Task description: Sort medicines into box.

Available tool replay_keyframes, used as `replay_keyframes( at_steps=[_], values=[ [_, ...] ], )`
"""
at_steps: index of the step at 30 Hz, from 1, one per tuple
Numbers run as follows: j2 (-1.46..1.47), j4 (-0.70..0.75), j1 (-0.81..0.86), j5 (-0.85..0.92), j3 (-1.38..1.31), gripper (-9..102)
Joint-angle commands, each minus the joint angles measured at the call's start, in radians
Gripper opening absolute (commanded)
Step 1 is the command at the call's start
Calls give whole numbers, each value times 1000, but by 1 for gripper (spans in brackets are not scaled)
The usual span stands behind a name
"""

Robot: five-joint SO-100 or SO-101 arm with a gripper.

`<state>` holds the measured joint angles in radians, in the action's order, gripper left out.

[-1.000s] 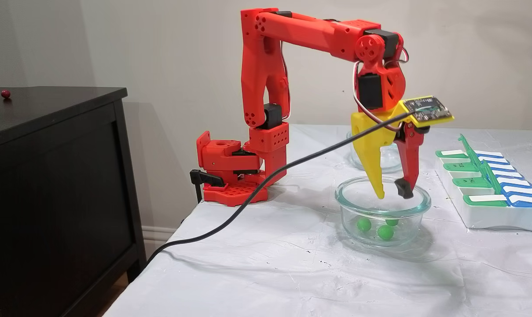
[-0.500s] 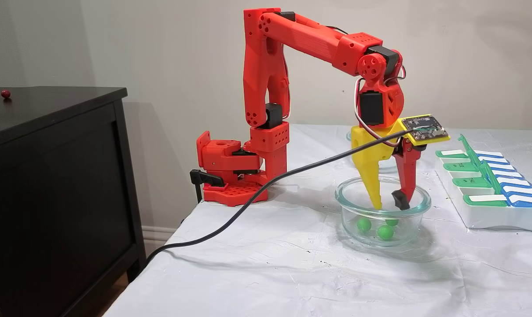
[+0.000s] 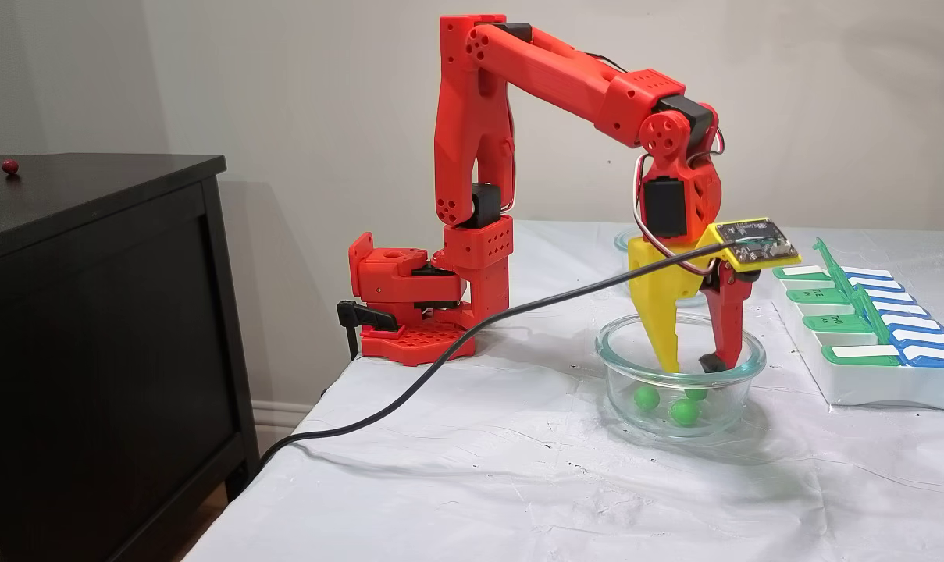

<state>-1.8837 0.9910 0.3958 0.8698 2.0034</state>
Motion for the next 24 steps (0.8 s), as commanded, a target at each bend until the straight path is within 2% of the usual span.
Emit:
replay_keyframes(
  at_steps=[1, 13, 24],
  values=[
    [-15, -18, -40, -8, -21, 18],
    [-11, -15, -49, -8, -3, 17],
    [2, -25, -55, -17, -2, 9]
  ],
)
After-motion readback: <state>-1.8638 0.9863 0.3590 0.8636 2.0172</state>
